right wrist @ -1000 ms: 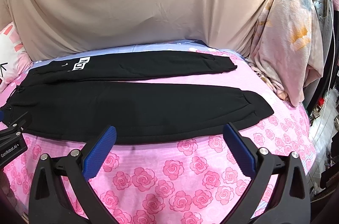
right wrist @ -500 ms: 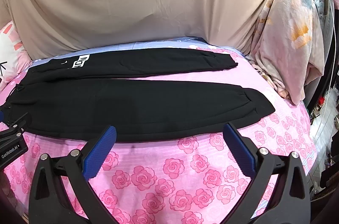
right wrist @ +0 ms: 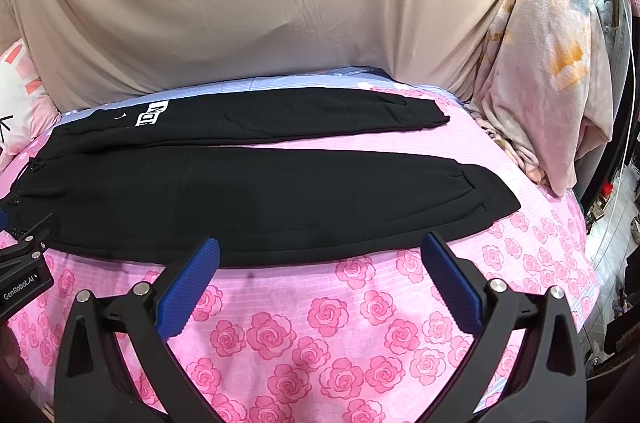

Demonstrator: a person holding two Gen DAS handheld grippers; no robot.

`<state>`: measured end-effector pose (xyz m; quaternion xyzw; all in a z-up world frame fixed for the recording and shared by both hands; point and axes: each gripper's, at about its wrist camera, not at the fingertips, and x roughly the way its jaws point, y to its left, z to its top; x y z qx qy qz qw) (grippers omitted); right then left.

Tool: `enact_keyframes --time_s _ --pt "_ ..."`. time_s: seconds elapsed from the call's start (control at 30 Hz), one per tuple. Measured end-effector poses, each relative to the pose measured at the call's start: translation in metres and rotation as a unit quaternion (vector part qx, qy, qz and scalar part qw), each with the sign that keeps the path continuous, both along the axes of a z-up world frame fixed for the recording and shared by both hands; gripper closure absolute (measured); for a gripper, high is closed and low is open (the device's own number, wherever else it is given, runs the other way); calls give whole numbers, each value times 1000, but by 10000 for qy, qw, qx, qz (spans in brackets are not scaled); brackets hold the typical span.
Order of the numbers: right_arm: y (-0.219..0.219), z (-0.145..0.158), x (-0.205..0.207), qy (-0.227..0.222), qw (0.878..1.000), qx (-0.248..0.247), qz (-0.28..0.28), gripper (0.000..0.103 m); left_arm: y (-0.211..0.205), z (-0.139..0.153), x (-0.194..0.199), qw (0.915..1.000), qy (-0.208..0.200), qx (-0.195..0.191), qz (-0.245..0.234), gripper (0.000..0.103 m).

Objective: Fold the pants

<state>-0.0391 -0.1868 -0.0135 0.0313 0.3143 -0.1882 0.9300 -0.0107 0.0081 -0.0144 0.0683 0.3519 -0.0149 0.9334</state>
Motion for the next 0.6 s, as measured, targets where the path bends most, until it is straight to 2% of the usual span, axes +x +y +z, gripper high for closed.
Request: enact_keyframes --time_s 0.6 --pt "1 -3 0 29 10000 6 4 5 2 -3 -1 10000 29 7 -5 12"
